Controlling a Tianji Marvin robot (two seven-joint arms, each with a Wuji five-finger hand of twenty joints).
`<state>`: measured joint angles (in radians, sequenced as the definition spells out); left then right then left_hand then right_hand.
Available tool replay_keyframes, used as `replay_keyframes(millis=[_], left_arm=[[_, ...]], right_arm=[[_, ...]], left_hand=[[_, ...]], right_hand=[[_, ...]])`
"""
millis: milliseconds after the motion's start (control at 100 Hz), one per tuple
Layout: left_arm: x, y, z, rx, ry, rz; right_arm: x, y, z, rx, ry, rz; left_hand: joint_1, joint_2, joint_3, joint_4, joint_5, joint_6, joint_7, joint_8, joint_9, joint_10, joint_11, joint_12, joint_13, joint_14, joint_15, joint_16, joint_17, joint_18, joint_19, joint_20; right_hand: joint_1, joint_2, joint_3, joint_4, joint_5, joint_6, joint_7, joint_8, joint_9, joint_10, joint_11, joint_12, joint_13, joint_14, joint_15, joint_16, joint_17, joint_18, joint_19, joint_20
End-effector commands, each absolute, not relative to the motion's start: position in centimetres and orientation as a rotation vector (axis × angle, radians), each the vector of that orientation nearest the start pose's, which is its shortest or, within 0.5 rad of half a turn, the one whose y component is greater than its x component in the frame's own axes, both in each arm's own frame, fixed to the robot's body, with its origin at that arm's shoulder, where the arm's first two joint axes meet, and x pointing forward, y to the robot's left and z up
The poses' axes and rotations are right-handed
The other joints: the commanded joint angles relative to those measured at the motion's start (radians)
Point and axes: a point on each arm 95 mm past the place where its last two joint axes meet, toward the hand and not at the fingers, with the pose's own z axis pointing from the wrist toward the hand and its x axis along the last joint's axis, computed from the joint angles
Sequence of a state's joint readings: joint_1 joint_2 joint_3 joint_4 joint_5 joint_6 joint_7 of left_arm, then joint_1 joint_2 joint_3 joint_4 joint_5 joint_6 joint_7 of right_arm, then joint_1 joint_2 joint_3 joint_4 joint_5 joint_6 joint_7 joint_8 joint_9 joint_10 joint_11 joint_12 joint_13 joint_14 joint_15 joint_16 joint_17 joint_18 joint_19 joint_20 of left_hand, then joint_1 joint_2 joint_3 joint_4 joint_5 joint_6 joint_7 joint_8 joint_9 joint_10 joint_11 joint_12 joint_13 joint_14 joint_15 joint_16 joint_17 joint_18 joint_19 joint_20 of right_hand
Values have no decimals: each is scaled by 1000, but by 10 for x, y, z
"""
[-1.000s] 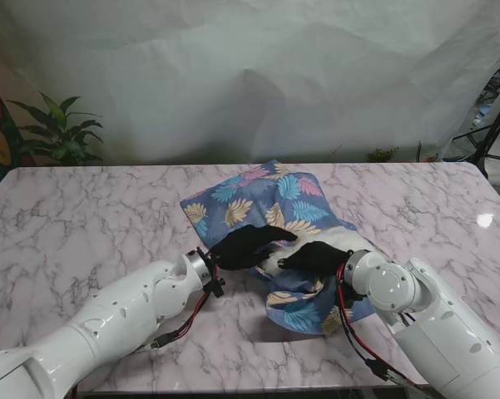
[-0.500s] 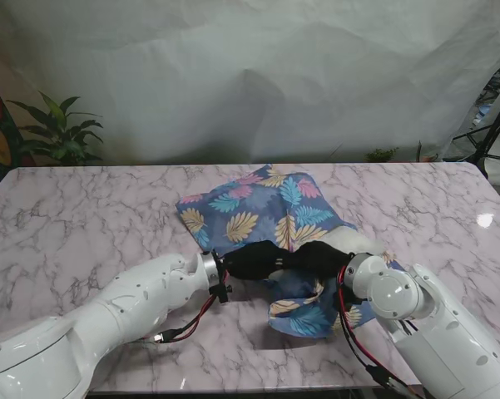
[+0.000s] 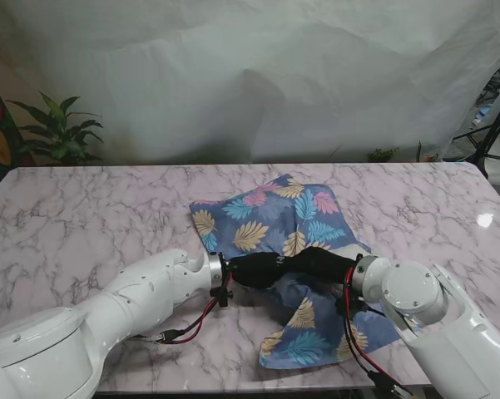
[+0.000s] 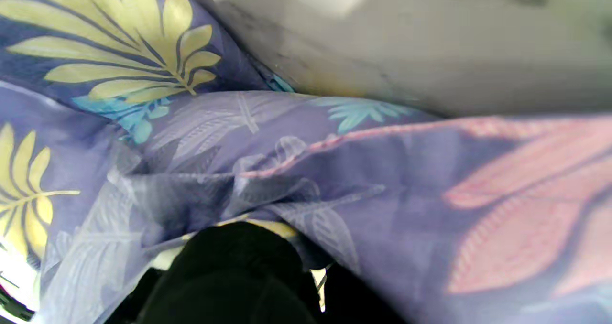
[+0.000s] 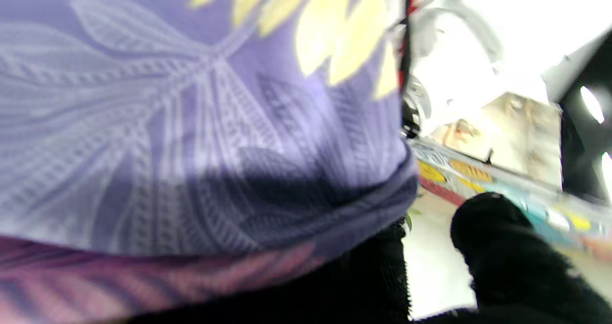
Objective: Put a pillowcase on a pillow
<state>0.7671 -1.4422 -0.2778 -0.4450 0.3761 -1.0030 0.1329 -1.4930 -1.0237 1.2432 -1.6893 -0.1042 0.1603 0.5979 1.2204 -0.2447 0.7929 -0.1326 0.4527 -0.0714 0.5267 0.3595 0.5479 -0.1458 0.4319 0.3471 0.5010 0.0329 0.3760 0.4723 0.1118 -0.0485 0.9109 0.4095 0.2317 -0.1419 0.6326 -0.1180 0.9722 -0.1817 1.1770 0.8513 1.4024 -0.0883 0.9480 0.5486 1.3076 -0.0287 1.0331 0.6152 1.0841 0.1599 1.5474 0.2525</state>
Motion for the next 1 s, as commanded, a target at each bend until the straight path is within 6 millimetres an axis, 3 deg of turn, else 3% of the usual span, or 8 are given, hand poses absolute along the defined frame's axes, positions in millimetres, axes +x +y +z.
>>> replay_keyframes(millis=[0,140,260,390,480,530,730,990], left_arm=[[457,-124,-424,-1059,2455,-2074],[460,-116,-426,-1077,2483,-2026],[460,-114,-426,-1085,2487,-2016],[460,-115,-426,-1088,2486,-2015],[460,-116,-427,-1087,2491,-2013],[460,-116,-427,-1091,2493,-2012],[460,-118,-427,-1090,2495,-2013],[459,-118,-429,-1099,2483,-2018]], right_arm=[[396,3,-303,-2100,-1446,-1558],[386,-9,-311,-2198,-1203,-1411],[377,-19,-315,-2260,-1084,-1227],[370,-31,-320,-2307,-1140,-1054],[366,-41,-324,-2329,-1305,-1005],[365,-46,-325,-2325,-1429,-993],[362,-59,-320,-2250,-1867,-920],[363,-69,-312,-2153,-2193,-848]], left_hand=[[71,-72,30,-35,81,-18,84,24,53,32,37,11,96,-12,61,18,7,71,20,-35],[71,-68,24,-35,81,-17,82,24,53,33,34,12,94,-13,59,19,5,69,18,-37],[71,-66,21,-34,85,-15,83,25,57,37,36,15,93,-11,59,21,3,68,17,-37],[71,-64,19,-33,89,-15,86,26,60,38,37,18,92,-12,59,22,2,69,15,-36],[71,-64,20,-32,90,-16,89,28,61,39,38,20,92,-10,60,24,1,68,14,-36],[71,-63,20,-31,90,-15,90,29,62,38,38,21,93,-11,61,24,1,67,13,-37],[71,-62,21,-30,91,-14,92,30,67,41,40,24,96,-10,63,27,0,71,12,-35],[71,-61,21,-28,91,-12,91,30,67,40,39,25,97,-8,65,29,-1,74,11,-33]], right_hand=[[36,27,-31,-25,19,-200,158,87,55,-51,-88,-31,13,8,-51,-28,-26,92,-76,-109],[83,20,-49,-22,5,-124,170,90,58,-8,8,-27,11,40,35,-9,-29,159,-49,-130],[178,27,-151,-14,-65,-58,175,65,10,11,184,44,8,60,227,67,9,264,124,-11],[178,52,-217,-12,-182,-26,115,38,-134,85,215,104,5,107,304,105,32,307,222,67],[11,8,-131,-26,-247,-49,12,-17,-215,120,87,102,8,56,317,108,46,233,254,113],[-50,31,-138,-16,-273,-79,-50,-55,-238,101,20,74,10,38,281,91,52,174,262,117],[-155,187,-335,39,-203,-130,-178,-165,-166,49,-161,-29,10,44,18,-26,57,-64,222,55],[-190,317,-437,71,-128,-168,-267,-251,-79,-13,-293,-91,13,-6,-196,-109,9,-56,30,-53]])
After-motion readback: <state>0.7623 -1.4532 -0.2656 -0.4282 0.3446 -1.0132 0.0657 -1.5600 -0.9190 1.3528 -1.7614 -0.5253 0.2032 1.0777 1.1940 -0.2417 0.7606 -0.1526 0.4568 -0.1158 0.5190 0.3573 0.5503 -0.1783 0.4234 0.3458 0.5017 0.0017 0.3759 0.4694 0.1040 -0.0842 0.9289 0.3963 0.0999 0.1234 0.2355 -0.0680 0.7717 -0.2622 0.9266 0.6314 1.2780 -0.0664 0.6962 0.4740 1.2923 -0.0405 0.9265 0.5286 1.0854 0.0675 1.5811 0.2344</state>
